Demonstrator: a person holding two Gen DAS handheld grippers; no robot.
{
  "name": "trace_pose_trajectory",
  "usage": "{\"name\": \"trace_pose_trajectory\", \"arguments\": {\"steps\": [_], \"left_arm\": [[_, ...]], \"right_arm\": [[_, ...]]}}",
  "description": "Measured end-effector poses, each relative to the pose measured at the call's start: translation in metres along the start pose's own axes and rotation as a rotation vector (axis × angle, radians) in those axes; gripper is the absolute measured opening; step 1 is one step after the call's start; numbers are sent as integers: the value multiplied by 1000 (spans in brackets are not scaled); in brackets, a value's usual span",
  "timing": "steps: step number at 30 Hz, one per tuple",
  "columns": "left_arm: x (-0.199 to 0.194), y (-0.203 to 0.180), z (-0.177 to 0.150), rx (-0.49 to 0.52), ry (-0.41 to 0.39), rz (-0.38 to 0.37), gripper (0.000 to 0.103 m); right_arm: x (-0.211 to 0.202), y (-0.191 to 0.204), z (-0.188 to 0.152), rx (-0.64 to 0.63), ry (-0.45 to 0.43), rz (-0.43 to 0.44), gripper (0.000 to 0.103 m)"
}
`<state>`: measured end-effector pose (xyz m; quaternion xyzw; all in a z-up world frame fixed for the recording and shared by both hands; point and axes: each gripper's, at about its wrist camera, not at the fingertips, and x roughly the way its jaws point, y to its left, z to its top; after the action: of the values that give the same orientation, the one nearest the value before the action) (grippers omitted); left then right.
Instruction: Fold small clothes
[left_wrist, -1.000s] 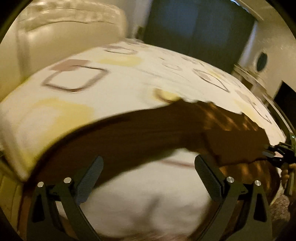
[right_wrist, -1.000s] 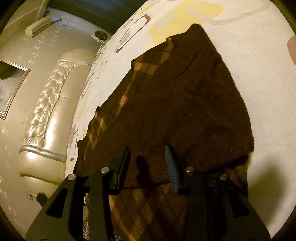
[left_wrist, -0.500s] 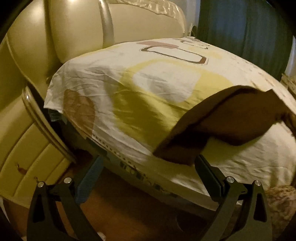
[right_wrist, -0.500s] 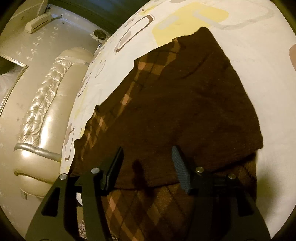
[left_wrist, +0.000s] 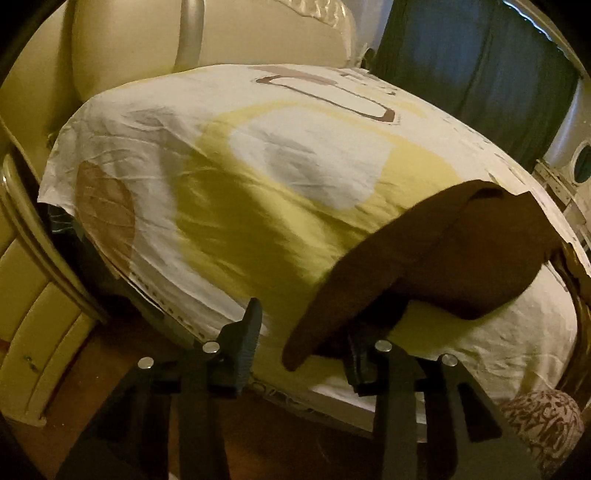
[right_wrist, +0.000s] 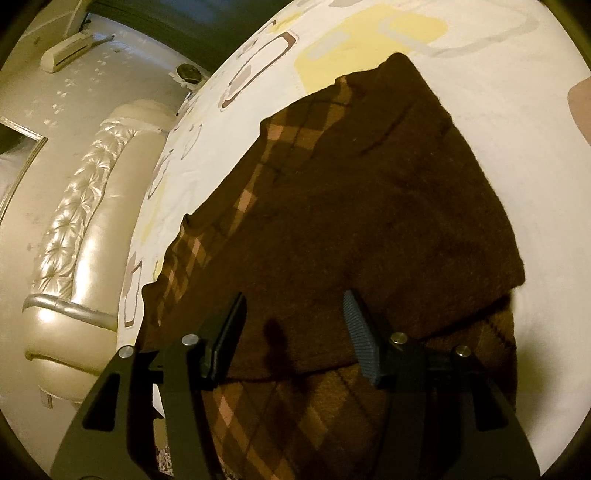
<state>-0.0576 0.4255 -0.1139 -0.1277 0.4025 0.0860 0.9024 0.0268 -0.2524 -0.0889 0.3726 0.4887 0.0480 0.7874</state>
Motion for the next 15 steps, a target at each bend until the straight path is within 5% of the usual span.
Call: {"name": "trace_pose_trajectory", "arguments": {"steps": [5, 12, 15], "left_arm": [[3, -12, -2, 67, 104, -65, 7], [-26, -23, 19, 82, 190, -216, 5], [-58, -27, 42, 46, 162, -288, 5]], "right_arm": [[-1, -1, -1, 15, -6, 2, 54], [-2, -1, -1, 18, -14, 1, 54], [-3, -1, -2, 26, -14, 7, 54]]}}
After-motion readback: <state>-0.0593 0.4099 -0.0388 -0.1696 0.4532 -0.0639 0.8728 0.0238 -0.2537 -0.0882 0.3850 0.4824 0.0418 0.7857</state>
